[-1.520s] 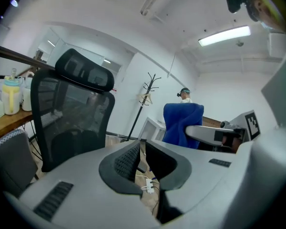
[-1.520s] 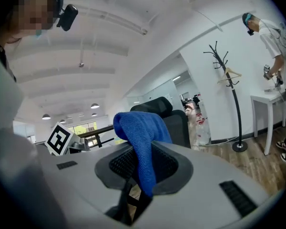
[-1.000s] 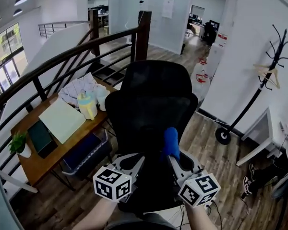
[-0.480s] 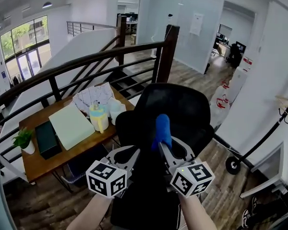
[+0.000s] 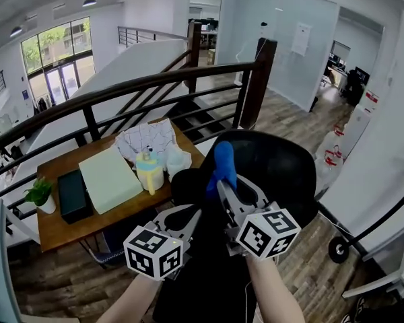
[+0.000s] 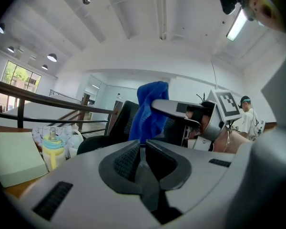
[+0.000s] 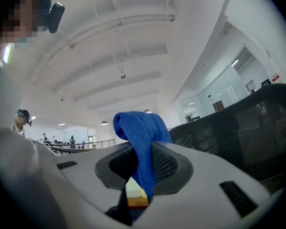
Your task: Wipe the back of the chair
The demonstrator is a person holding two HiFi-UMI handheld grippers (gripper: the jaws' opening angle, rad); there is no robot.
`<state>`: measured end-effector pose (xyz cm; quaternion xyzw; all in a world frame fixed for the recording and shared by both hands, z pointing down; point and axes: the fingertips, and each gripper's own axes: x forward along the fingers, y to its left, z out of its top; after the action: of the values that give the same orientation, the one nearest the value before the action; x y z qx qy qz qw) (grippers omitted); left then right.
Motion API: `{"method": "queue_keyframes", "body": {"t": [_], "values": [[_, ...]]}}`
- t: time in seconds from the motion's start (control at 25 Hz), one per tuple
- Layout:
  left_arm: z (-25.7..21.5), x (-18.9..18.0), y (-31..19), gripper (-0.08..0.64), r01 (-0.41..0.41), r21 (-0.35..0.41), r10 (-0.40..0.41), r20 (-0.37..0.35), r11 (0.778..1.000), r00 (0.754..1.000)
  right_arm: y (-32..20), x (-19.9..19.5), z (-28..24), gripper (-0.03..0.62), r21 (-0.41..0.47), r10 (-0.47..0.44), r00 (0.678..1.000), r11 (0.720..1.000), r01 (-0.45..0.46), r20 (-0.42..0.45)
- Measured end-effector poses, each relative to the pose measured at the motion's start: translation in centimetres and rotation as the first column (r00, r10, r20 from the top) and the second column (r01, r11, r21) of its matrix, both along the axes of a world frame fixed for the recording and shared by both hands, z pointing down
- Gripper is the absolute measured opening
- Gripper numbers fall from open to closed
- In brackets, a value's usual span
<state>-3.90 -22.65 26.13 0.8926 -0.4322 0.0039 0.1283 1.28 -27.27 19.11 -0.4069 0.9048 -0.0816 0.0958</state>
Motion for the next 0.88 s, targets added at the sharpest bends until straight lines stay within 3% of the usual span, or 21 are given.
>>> {"method": "queue_keyframes", "body": {"t": [0.36, 0.88], "values": [[1.1, 0.5, -1.6, 0.046, 0.033, -0.03, -0.033, 0.001, 0.999, 0.999, -4.0, -0.3, 1.3, 0.084, -0.036, -0.027, 1.0, 0.999, 0.027, -0.013], [1.4, 2.4, -3.6, 0.046, 0.04, -0.033, -0.04, -0.008, 0.999, 0.999, -6.6, 4.9, 3.4, 0.084, -0.052, 0.127, 0.986, 0.99, -0.133, -0.106]]}}
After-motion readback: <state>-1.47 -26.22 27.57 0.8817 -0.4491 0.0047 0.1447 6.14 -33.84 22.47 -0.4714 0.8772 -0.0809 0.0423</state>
